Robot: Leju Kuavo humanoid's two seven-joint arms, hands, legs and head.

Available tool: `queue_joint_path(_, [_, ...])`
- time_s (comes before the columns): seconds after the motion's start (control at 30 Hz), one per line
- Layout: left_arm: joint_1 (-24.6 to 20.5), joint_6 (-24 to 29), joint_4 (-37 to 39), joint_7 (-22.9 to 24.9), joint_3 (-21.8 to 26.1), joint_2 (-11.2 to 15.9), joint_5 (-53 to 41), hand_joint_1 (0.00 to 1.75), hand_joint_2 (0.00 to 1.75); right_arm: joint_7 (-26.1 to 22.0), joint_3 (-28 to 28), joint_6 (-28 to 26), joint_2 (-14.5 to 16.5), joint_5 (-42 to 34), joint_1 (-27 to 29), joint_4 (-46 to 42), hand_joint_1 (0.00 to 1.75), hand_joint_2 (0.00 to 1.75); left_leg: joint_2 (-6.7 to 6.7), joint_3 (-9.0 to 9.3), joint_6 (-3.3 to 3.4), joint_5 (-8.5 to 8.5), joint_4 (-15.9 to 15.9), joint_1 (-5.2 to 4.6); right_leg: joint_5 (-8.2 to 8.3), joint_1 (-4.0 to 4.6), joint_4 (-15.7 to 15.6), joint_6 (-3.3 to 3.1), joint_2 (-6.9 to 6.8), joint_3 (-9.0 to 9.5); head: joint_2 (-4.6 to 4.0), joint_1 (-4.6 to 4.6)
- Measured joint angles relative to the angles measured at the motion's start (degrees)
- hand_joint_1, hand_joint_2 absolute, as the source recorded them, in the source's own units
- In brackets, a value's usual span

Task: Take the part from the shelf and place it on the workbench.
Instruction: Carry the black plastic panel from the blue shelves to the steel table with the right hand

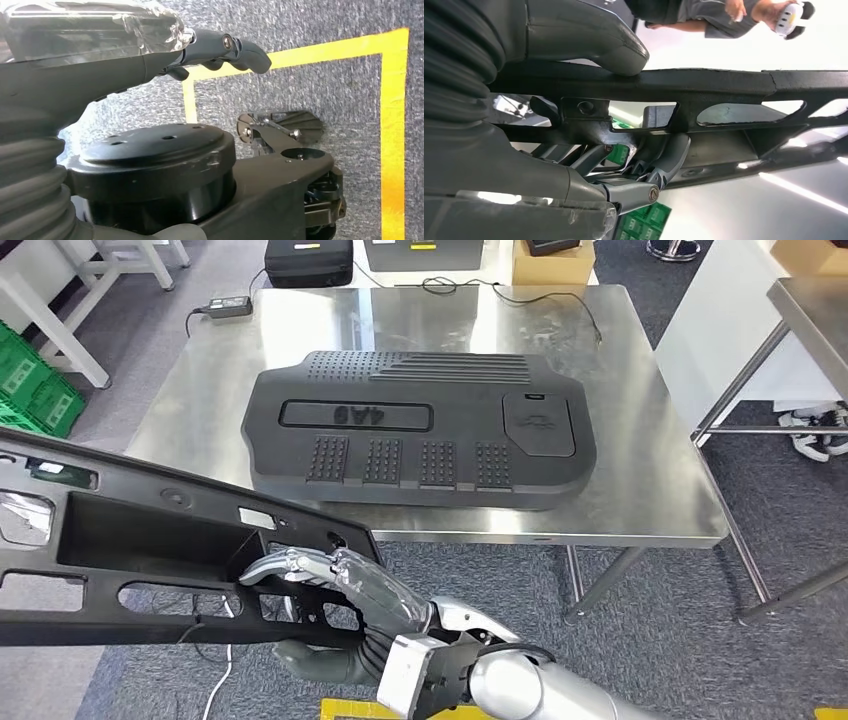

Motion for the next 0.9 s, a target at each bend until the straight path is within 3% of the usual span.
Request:
queue_joint_path(0.07, [0.0, 0.0, 0.0, 0.0, 0.0, 0.0, 0.0, 0.00, 1.75, -0.1, 0.0, 0.0, 0.1, 0.0, -0.2, 0.0, 1.75, 1.75, 0.28, 2.44, 0.66, 1.57, -4.0, 0.35, -0.96, 0.27, 1.4, 0.18, -0.16, -0.16, 0.00, -0.43])
queue_joint_path(0.13, [0.0, -0.1, 0.0, 0.1, 0.0, -0.1, 0.0, 0.00, 1.75, -0.1, -0.1, 0.0, 0.1, -0.1, -0.3, 0.0, 1.75, 1.75, 0.38, 3.76, 0.38, 2.18, -5.8, 0.95, -3.61, 0.10, 6.7, 0.67, -0.16, -2.80, 0.00, -0.17])
queue_joint_path(0.2, [0.0, -0.2, 0.0, 0.1, 0.0, -0.1, 0.0, 0.00, 1.75, 0.0, -0.1, 0.0, -0.1, -0.1, 0.0, 0.0, 1.75, 1.75, 0.41, 3.84, -0.66, 1.64, -5.3, 1.79, -4.81, -0.73, 11.1, 1.70, -0.23, -5.46, 0.00, 0.16])
queue_joint_path(0.23, [0.0, -0.2, 0.0, 0.1, 0.0, -0.1, 0.0, 0.00, 1.75, 0.0, -0.1, 0.1, -0.2, -0.1, 0.2, 0.0, 1.75, 1.75, 0.41, 3.75, -1.39, 1.10, -4.7, 2.41, -3.97, -1.30, 10.8, 2.45, -0.28, -5.56, 0.00, 0.29])
queue_joint_path(0.3, [0.1, -0.3, 0.0, 0.1, 0.0, -0.1, 0.0, 0.00, 1.75, 0.0, -0.1, 0.0, -0.3, -0.2, 0.2, 0.0, 1.75, 1.75, 0.36, 3.31, -3.20, -0.53, -2.4, 3.88, -1.08, -2.44, 6.3, 4.41, -0.17, -3.49, 0.00, 0.57])
queue_joint_path(0.33, [0.0, -0.3, 0.1, 0.1, 0.0, 0.0, 0.0, 0.00, 1.75, 0.0, -0.1, 0.0, -0.3, -0.2, 0.3, 0.1, 1.75, 1.75, 0.37, 2.74, -4.27, -1.57, -0.9, 4.32, -0.38, -2.77, 4.6, 5.31, 0.28, -2.65, 0.00, 1.05])
queue_joint_path(0.37, [0.0, -0.3, 0.1, 0.1, 0.0, 0.1, 0.0, 0.00, 1.75, 0.0, -0.1, 0.0, -0.4, -0.2, 0.3, 0.1, 1.75, 1.75, 0.30, 2.09, -5.13, -2.63, 0.6, 4.62, -0.59, -2.93, 4.0, 5.31, 0.78, -2.35, 0.00, 1.64])
queue_joint_path(0.4, [-0.1, -0.4, 0.2, 0.1, 0.0, 0.2, 0.0, 0.00, 1.75, 0.0, -0.1, 0.0, -0.4, -0.2, 0.5, 0.1, 1.75, 1.75, 0.25, 1.56, -5.81, -3.45, 1.6, 4.69, -1.48, -2.87, 4.5, 4.72, 1.27, -2.63, 0.00, 1.82])
queue_joint_path(0.43, [-0.1, -0.4, 0.2, 0.2, 0.0, 0.2, 0.0, 0.00, 1.75, 0.0, -0.1, 0.0, -0.4, -0.2, 0.5, 0.1, 1.75, 1.75, 0.16, 1.23, -6.21, -3.96, 2.2, 4.58, -2.13, -2.85, 5.4, 3.70, 1.48, -3.03, 0.00, 1.62])
queue_joint_path(0.47, [-0.1, -0.4, 0.2, 0.2, 0.0, 0.2, 0.0, 0.00, 1.75, 0.0, -0.1, 0.0, -0.4, -0.2, 0.6, 0.1, 1.75, 1.75, 0.01, 1.26, -6.35, -4.22, 2.5, 4.71, -2.61, -2.78, 5.8, 2.47, 1.35, -3.17, 0.00, 1.05])
queue_joint_path(0.5, [-0.1, -0.4, 0.2, 0.2, 0.0, 0.2, 0.0, 0.00, 1.75, 0.0, -0.1, 0.0, -0.3, -0.2, 0.6, 0.1, 1.75, 1.75, 0.29, 1.35, -6.35, -4.32, 2.6, 4.70, -2.86, -2.60, 6.0, 1.73, 1.15, -3.17, 0.00, 0.15])
queue_joint_path(0.57, [-0.1, -0.4, 0.2, 0.2, 0.0, 0.2, 0.0, 0.00, 1.75, -0.1, -0.1, 0.0, -0.2, -0.2, 0.5, 0.1, 1.75, 1.75, 1.91, 0.20, -5.81, -5.56, 5.6, 4.51, -3.06, -2.15, 6.1, 0.84, 0.60, -2.89, 0.00, -1.11])
queue_joint_path(0.67, [-0.3, -0.6, 0.2, 0.1, 0.0, 0.2, 0.0, 0.00, 1.75, -0.1, -0.1, 0.0, -0.1, -0.2, 0.5, 0.1, 1.75, 1.75, 3.70, -6.02, -4.21, -9.57, 16.9, 2.93, -3.29, -1.20, 5.6, 0.22, -0.43, -2.17, 0.00, -2.66])
queue_joint_path(0.7, [-0.3, -0.6, 0.2, 0.1, 0.0, 0.2, 0.0, 0.00, 1.75, -0.1, -0.1, 0.0, -0.1, -0.2, 0.5, 0.1, 1.75, 1.75, 3.73, -7.95, -3.52, -10.05, 19.8, 2.24, -3.42, -0.73, 5.5, 0.02, -0.74, -1.90, 0.00, -2.98])
queue_joint_path(0.73, [-0.3, -0.7, 0.2, 0.1, 0.0, 0.2, 0.0, 0.00, 1.75, -0.1, -0.1, 0.0, -0.1, -0.2, 0.5, 0.1, 1.75, 1.75, 3.72, -9.00, -2.64, -9.49, 20.8, 1.48, -3.57, -0.18, 5.3, -0.19, -0.96, -1.55, 0.00, -3.20])
queue_joint_path(0.77, [-0.3, -0.7, 0.2, 0.1, 0.0, 0.1, 0.0, 0.00, 1.75, -0.1, -0.1, 0.0, -0.1, -0.2, 0.5, 0.1, 1.75, 1.75, 3.70, -9.02, -1.52, -7.90, 19.7, 0.66, -3.72, 0.40, 5.1, -0.41, -1.09, -1.08, 0.00, -3.31])
queue_joint_path(0.83, [-0.2, -0.7, 0.3, 0.1, 0.0, 0.2, 0.0, 0.00, 1.75, -0.1, -0.1, 0.0, -0.1, -0.2, 0.5, 0.1, 1.75, 1.75, 3.69, -6.87, 1.44, -3.31, 13.1, -1.14, -3.93, 1.35, 4.2, -0.74, -1.20, 0.16, 0.00, -3.18])
queue_joint_path(0.9, [0.0, -0.6, 0.4, 0.1, 0.0, 0.3, 0.0, 0.00, 1.75, -0.1, -0.1, 0.0, 0.0, -0.2, 0.5, 0.1, 1.75, 1.75, 3.95, -4.77, 3.82, -0.65, 7.2, -2.46, -3.93, 1.61, 3.2, -0.84, -1.31, 1.08, 0.00, -2.68])
